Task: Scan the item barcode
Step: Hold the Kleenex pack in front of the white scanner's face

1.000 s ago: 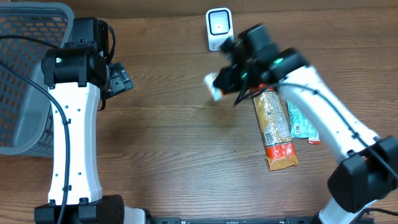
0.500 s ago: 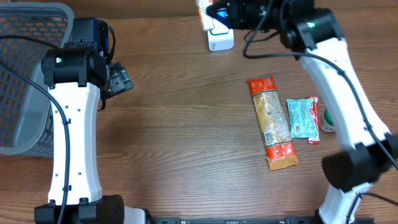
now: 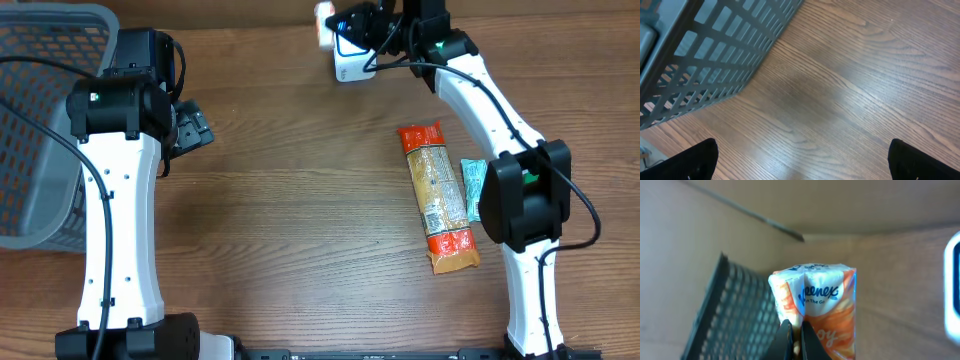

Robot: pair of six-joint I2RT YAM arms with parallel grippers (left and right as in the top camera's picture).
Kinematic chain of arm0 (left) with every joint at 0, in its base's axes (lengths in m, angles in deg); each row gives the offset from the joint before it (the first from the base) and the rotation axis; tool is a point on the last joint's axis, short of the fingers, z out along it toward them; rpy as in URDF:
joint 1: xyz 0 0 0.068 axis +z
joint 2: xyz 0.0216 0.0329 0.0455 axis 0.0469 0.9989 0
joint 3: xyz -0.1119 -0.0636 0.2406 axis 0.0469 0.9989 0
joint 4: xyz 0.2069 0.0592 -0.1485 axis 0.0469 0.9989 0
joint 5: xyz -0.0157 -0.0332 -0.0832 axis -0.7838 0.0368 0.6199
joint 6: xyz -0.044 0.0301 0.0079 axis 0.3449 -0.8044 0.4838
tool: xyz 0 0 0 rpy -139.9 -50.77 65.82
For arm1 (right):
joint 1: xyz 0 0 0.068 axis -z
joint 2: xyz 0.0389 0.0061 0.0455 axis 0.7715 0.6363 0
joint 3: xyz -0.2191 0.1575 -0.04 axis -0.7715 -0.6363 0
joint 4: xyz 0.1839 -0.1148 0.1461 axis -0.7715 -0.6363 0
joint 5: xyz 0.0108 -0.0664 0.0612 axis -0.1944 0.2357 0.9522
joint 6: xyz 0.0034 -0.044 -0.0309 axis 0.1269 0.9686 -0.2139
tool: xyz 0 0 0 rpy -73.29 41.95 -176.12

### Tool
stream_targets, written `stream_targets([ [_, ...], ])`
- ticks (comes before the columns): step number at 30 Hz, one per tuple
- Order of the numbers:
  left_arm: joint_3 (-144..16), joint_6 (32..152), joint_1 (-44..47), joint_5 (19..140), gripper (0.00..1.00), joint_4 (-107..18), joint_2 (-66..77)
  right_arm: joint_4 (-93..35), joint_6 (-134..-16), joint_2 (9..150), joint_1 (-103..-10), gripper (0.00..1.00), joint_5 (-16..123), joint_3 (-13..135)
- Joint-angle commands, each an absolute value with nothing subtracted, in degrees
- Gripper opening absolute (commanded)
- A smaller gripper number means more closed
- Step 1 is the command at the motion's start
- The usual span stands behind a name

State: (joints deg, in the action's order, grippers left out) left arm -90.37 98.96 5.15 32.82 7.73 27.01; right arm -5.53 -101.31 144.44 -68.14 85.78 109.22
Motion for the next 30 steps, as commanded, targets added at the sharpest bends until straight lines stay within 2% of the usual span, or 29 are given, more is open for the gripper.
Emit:
stream_targets([
  [1, -90.7, 97.9, 5.3, 32.1, 1.0, 7.8, 27.3, -1.0, -111.8, 147.7, -66.4, 0.03, 85.2, 109.3],
  [7, -90.7, 97.9, 5.3, 32.1, 0.99, 7.8, 27.3, 6.3, -119.5, 154.1, -65.1, 0.04, 86.3, 109.3],
  [18, -90.7, 97.9, 5.3, 32.1, 1.0, 7.8, 27.3, 13.9, -119.9, 158.3, -63.5, 0.04, 88.2, 109.3],
  [30, -90.7, 97.9, 5.3, 32.1, 1.0, 7.8, 27.3, 13.7, -123.0, 158.3, -63.5, 0.04, 85.1, 109.3],
])
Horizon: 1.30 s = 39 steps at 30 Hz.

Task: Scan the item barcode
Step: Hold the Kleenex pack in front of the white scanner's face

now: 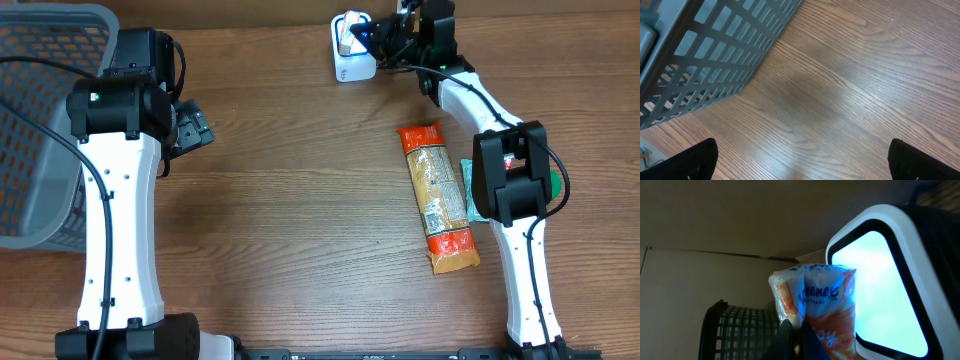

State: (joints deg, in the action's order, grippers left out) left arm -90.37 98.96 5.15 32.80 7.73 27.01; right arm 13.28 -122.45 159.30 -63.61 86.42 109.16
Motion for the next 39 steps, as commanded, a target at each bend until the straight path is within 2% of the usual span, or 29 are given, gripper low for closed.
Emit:
stream_targets([
  [1, -90.7, 97.9, 5.3, 32.1, 1.0, 7.8, 27.3, 13.7, -122.9, 158.3, -63.5, 0.04, 85.0, 109.3],
  [20, -90.7, 97.9, 5.3, 32.1, 0.99, 7.8, 27.3, 13.9, -117.7, 158.3, -64.1, 0.03, 80.3, 109.3],
  [39, -90.7, 97.9, 5.3, 32.1, 1.0, 7.8, 27.3, 12.1, -117.8, 158.3, -64.3, 0.03, 83.3, 109.3],
])
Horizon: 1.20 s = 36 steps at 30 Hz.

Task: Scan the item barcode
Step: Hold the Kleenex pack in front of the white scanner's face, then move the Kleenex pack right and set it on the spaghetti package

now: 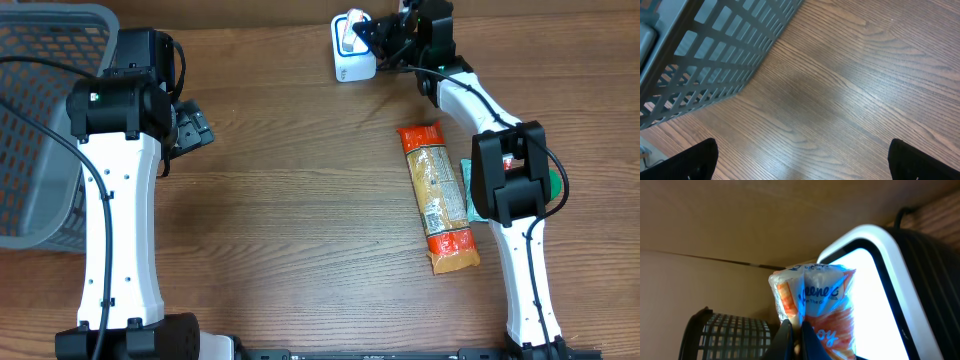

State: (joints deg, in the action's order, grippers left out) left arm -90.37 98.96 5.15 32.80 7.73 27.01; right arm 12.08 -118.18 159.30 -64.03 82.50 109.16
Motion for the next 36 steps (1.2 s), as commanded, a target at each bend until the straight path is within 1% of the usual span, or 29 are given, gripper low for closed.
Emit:
stream_targets([
  [1, -90.7, 97.9, 5.3, 32.1, 0.99, 7.8, 27.3, 12.1, -117.7, 158.3, -64.3, 0.03, 83.3, 109.3],
  [3, -90.7, 97.9, 5.3, 32.1, 1.0, 7.8, 27.3, 11.9, -117.7, 158.3, -64.3, 0.04, 83.7, 109.3],
  [7, -90.7, 97.9, 5.3, 32.1, 0.99, 7.8, 27.3, 15.7, -115.8, 157.7, -63.6, 0.04, 90.9, 109.4],
  [9, -90.7, 97.9, 5.3, 32.1, 1.0, 7.8, 27.3, 15.3, -115.3, 156.3, -63.3, 0.04, 91.6, 109.4],
  [12, -90.7, 97.9, 5.3, 32.1, 1.0, 7.8, 27.3, 12.2, -113.8, 152.4, -62.9, 0.04, 91.8, 109.4],
  [15, -90.7, 97.9, 5.3, 32.1, 1.0, 7.8, 27.3, 5.7, -110.7, 147.5, -62.6, 0.04, 91.7, 109.4],
  [20, -90.7, 97.9, 5.3, 32.1, 1.0, 7.8, 27.3, -13.5, -98.1, 137.5, -62.2, 0.04, 90.4, 109.4],
  [26, -90.7, 97.9, 5.3, 32.1, 1.0, 7.8, 27.3, -44.4, -77.5, 126.8, -60.7, 0.04, 86.4, 109.4],
  [29, -90.7, 97.9, 5.3, 32.1, 1.0, 7.8, 27.3, -59.5, -70.0, 124.2, -60.0, 0.04, 79.3, 109.4],
  [31, -90.7, 97.9, 5.3, 32.1, 0.99, 7.8, 27.3, -68.9, -66.6, 123.8, -59.7, 0.04, 72.1, 109.4],
  [34, -90.7, 97.9, 5.3, 32.1, 1.0, 7.8, 27.3, -79.5, -65.4, 123.9, -59.7, 0.04, 60.1, 108.0],
  [36, -90.7, 97.9, 5.3, 32.1, 0.99, 7.8, 27.3, -83.5, -65.4, 123.9, -59.7, 0.04, 55.4, 105.9],
])
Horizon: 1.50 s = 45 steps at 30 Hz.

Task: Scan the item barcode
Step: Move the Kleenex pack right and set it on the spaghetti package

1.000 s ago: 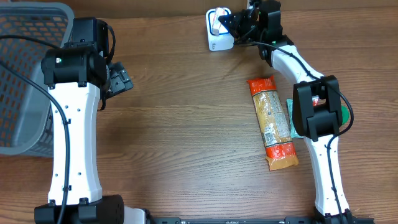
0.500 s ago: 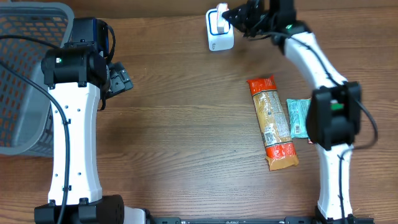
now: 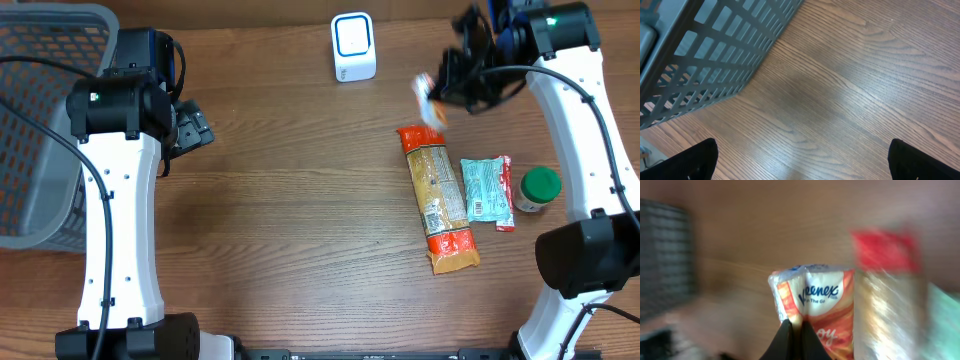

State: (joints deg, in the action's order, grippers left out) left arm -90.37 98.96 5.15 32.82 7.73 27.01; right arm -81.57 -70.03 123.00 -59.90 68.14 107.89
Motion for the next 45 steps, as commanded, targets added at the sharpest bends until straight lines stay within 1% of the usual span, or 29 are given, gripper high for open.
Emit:
stream_targets([
  [1, -90.7, 97.9, 5.3, 32.1, 0.99, 7.8, 27.3, -84.5, -65.4, 123.9, -59.7, 0.04, 53.9, 104.3],
  [5, -90.7, 97.9, 5.3, 32.1, 1.0, 7.8, 27.3, -83.8, -65.4, 123.9, -59.7, 0.04, 53.5, 96.6],
  [7, -90.7, 97.9, 5.3, 32.1, 1.0, 7.8, 27.3, -81.8, -65.5, 123.9, -59.7, 0.12, 53.1, 92.0],
  [8, -90.7, 97.9, 5.3, 32.1, 0.99, 7.8, 27.3, -80.2, -65.4, 123.9, -59.7, 0.25, 53.1, 89.4],
  [9, -90.7, 97.9, 5.3, 32.1, 1.0, 7.8, 27.3, -78.8, -65.4, 123.9, -59.7, 0.34, 53.0, 87.7],
  [10, -90.7, 97.9, 5.3, 32.1, 1.0, 7.8, 27.3, -77.1, -65.4, 123.9, -59.7, 0.38, 52.8, 85.6],
  [12, -90.7, 97.9, 5.3, 32.1, 1.0, 7.8, 27.3, -74.9, -65.4, 123.9, -59.7, 0.51, 52.4, 83.0],
  [14, -90.7, 97.9, 5.3, 32.1, 0.99, 7.8, 27.3, -74.4, -65.4, 123.8, -59.7, 0.73, 52.0, 82.5],
  [15, -90.7, 97.9, 5.3, 32.1, 1.0, 7.8, 27.3, -74.4, -65.4, 123.8, -59.7, 0.8, 52.0, 82.7],
  [16, -90.7, 97.9, 5.3, 32.1, 1.0, 7.8, 27.3, -74.5, -65.4, 123.7, -59.7, 1.0, 52.0, 83.1],
  [23, -90.7, 97.9, 5.3, 32.1, 1.0, 7.8, 27.3, -74.5, -65.4, 120.5, -59.7, 1.0, 52.0, 86.5],
  [45, -90.7, 97.9, 5.3, 32.1, 1.0, 7.8, 27.3, -74.4, -65.4, 120.3, -59.7, 1.0, 52.0, 86.5],
])
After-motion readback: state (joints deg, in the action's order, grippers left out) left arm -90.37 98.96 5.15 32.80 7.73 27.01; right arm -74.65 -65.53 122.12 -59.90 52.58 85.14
